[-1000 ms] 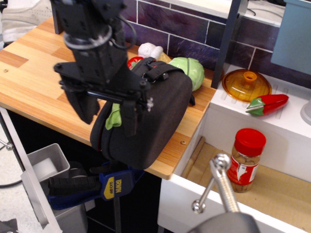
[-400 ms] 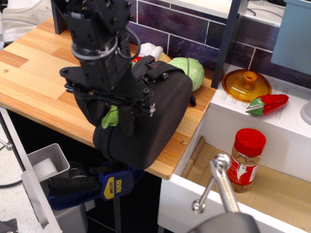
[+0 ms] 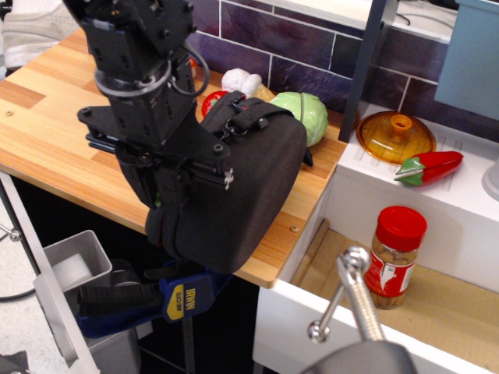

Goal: Zip zipper bag

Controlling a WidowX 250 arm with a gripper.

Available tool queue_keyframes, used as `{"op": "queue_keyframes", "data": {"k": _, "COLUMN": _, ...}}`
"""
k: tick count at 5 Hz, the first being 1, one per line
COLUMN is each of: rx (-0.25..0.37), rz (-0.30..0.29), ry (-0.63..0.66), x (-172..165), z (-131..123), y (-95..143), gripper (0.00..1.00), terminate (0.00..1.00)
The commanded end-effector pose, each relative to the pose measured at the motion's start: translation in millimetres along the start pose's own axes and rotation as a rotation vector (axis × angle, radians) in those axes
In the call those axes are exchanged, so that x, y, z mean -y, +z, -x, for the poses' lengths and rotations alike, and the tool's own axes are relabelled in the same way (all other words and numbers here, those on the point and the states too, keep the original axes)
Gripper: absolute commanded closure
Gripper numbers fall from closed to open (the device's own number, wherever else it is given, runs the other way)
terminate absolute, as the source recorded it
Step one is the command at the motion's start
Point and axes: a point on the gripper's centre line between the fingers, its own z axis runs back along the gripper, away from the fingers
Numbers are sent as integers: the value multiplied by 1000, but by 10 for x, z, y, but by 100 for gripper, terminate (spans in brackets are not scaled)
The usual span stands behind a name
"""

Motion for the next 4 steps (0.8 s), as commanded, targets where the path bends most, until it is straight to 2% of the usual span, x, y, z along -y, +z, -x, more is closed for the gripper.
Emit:
{"op": "queue_keyframes", "data": {"k": 1, "rx": -54, "rz": -45, "ry": -32, "x": -133, "z": 78, "y": 24, "gripper": 100, "terminate": 0}}
{"op": "queue_keyframes", "data": {"k": 2, "rx": -74, "rz": -89, "ry": -69, "x": -248, "z": 238, "y": -168, "gripper": 100, "terminate": 0}}
{"op": "queue_keyframes", "data": {"k": 3, "rx": -132, "rz": -92, "ry": -96, "x": -357, "z": 357, "y": -321, "gripper": 100, "terminate": 0}}
{"op": "queue_keyframes", "data": {"k": 4, "rx": -130, "rz": -108, "ry": -107, "x": -437, "z": 459, "y": -514, "gripper": 100, "terminate": 0}}
